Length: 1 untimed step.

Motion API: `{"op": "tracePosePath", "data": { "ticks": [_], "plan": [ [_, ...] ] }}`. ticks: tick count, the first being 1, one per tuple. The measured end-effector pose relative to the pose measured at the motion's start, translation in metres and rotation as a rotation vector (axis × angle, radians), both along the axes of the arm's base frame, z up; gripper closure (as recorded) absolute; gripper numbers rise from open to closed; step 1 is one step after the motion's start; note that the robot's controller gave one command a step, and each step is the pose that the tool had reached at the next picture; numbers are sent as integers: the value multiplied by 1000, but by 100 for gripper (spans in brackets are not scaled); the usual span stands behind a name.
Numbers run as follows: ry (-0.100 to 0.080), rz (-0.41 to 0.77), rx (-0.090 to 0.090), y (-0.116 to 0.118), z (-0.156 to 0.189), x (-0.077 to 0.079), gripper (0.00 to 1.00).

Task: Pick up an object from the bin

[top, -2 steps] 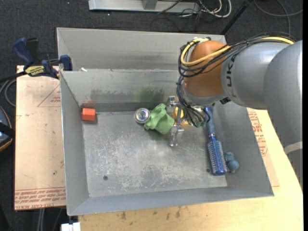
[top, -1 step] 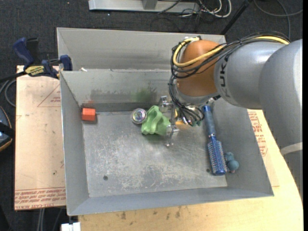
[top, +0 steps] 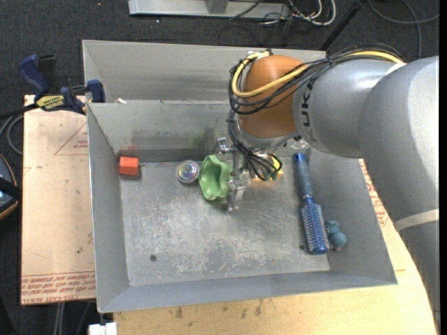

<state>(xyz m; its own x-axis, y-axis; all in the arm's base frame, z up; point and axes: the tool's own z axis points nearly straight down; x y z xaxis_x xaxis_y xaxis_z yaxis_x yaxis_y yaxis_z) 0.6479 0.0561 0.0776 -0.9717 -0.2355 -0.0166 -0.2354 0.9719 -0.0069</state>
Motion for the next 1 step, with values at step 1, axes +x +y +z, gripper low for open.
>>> {"op": "tracePosePath", "data": {
  "ticks": [1],
  "plan": [
    [1, -204, 10, 101, -1, -7, 0]
  ]
}}
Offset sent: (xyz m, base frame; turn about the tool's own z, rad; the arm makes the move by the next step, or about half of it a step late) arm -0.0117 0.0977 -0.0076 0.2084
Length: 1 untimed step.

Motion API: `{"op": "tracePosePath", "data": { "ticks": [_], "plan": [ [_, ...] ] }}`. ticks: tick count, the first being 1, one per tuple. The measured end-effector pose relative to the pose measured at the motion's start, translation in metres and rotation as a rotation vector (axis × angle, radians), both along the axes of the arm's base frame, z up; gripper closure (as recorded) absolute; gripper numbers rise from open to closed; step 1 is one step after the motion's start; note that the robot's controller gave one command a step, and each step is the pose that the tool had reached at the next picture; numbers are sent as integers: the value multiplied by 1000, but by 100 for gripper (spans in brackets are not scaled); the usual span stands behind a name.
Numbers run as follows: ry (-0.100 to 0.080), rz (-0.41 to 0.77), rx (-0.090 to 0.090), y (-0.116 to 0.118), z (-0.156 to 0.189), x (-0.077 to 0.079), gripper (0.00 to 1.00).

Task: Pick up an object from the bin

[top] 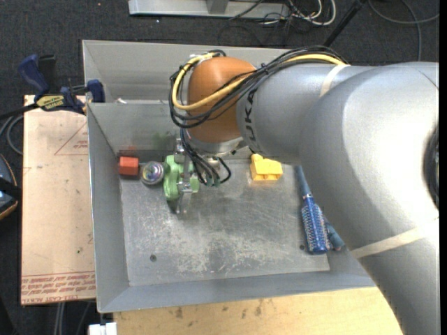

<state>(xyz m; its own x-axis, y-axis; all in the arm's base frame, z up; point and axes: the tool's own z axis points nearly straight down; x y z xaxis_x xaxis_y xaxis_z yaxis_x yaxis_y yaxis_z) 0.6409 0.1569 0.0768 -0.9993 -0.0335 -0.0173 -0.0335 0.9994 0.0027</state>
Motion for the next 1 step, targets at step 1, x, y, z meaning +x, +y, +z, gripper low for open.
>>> {"op": "tracePosePath", "data": {
  "ticks": [1],
  "plan": [
    [-3, -4, 2, -2, 2, 1, 100]
  ]
}}
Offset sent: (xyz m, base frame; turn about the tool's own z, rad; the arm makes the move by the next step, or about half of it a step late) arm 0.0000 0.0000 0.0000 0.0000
